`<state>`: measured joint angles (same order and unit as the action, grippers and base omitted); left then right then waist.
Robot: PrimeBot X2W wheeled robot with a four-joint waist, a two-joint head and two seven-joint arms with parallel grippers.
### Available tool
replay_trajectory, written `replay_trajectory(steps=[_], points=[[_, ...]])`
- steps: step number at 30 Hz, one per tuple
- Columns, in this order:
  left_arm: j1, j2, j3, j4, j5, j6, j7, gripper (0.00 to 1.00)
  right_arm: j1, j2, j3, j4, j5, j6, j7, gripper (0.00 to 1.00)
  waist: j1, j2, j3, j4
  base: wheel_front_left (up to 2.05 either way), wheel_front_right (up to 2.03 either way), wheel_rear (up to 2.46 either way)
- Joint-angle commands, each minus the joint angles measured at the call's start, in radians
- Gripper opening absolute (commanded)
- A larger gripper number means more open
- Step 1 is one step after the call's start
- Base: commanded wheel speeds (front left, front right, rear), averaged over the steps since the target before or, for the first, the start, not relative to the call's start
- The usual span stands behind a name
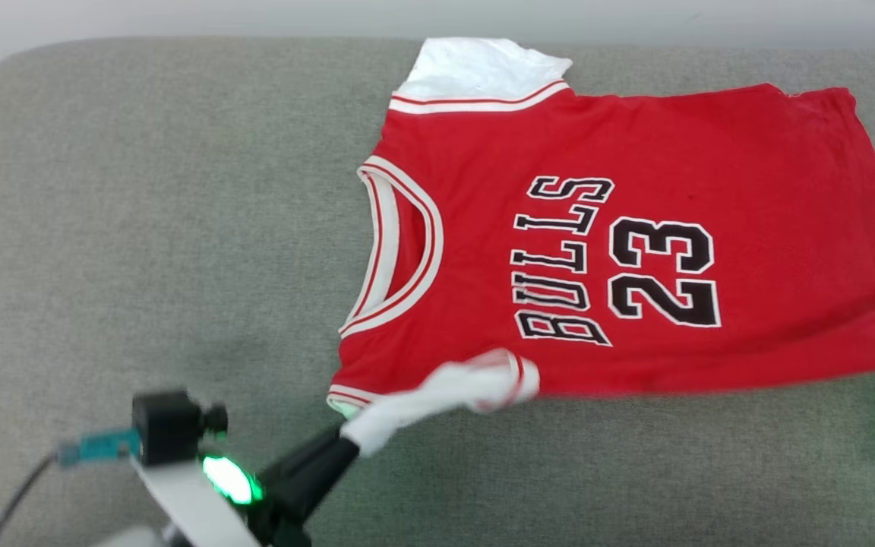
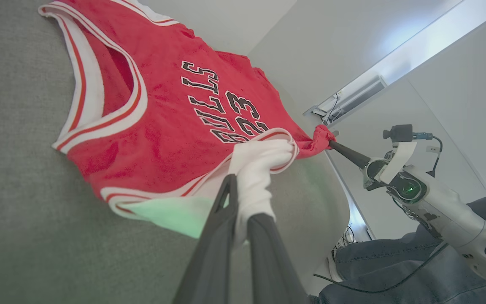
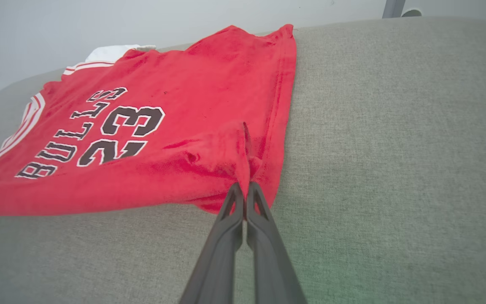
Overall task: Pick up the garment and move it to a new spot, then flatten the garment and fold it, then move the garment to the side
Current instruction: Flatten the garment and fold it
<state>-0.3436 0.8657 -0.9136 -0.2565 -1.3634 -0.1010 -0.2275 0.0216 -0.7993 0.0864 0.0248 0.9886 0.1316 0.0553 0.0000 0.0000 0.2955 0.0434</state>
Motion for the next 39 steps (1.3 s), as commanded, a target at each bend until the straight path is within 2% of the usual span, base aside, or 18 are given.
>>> replay_trajectory(steps=[1, 6, 7, 11, 14, 19, 24, 35, 36, 38, 39], points=[[-0.051, -0.005, 0.011, 0.009, 0.0, -0.006, 0.027, 0.0, -0.015, 0.033, -0.026, -0.024, -0.025, -0.002, 0.026, 0.0, 0.0, 0.0, 0.006, -0.01, 0.0, 0.0, 0.0], [-0.17, -0.036, 0.02, 0.061, -0.014, -0.018, 0.111, 0.0, -0.061, 0.095, -0.061, -0.039, -0.071, -0.002, 0.083, 0.0, 0.0, 0.0, 0.021, -0.019, 0.0, 0.0, 0.0], [-0.241, -0.06, 0.021, 0.105, -0.023, -0.024, 0.161, 0.0, -0.089, 0.121, -0.078, -0.036, -0.095, -0.002, 0.102, 0.0, 0.0, 0.0, 0.031, -0.025, 0.0, 0.0, 0.0], [-0.38, -0.12, 0.029, 0.227, -0.037, -0.03, 0.232, 0.0, -0.146, 0.172, -0.106, -0.02, -0.131, -0.002, 0.126, 0.0, 0.0, 0.0, 0.051, -0.042, 0.0, 0.0, 0.0], [-0.47, -0.17, 0.027, 0.323, -0.045, -0.03, 0.266, 0.0, -0.184, 0.206, -0.122, -0.002, -0.156, -0.002, 0.135, 0.0, 0.0, 0.0, 0.065, -0.053, 0.0, 0.0, 0.0], [-0.555, -0.215, 0.001, 0.443, -0.039, -0.031, 0.301, 0.0, -0.242, 0.248, -0.114, 0.029, -0.184, -0.002, 0.135, 0.0, 0.0, 0.0, 0.087, -0.073, 0.0, 0.0, 0.0], [-0.626, -0.26, -0.056, 0.594, -0.006, -0.031, 0.318, 0.0, -0.321, 0.301, -0.086, 0.093, -0.224, -0.002, 0.108, 0.0, 0.0, 0.0, 0.114, -0.093, 0.0, 0.0, 0.0], [-0.691, -0.312, -0.182, 0.803, 0.041, -0.031, 0.269, 0.0, -0.404, 0.33, -0.023, 0.232, -0.292, -0.002, 0.035, 0.0, 0.0, 0.0, 0.143, -0.11, 0.0, 0.0, 0.0], [-0.692, -0.314, -0.194, 0.813, 0.043, -0.03, 0.26, 0.0, -0.408, 0.329, -0.017, 0.24, -0.298, -0.002, 0.028, 0.03, 0.0, 0.0, 0.14, -0.11, 0.0, 0.0, 0.0], [-0.694, -0.31, -0.211, 0.824, 0.042, -0.03, 0.242, 0.43, -0.413, 0.324, -0.001, 0.253, -0.307, -0.002, 0.012, 0.4, 0.0, 0.0, 0.129, -0.11, 0.0, 0.0, 0.0], [-0.699, -0.304, -0.221, 0.828, 0.052, -0.03, 0.227, 0.88, -0.414, 0.32, 0.005, 0.258, -0.316, -0.002, 0.005, 0.75, 0.0, 0.0, 0.121, -0.109, 0.0, 0.0, 0.0]])
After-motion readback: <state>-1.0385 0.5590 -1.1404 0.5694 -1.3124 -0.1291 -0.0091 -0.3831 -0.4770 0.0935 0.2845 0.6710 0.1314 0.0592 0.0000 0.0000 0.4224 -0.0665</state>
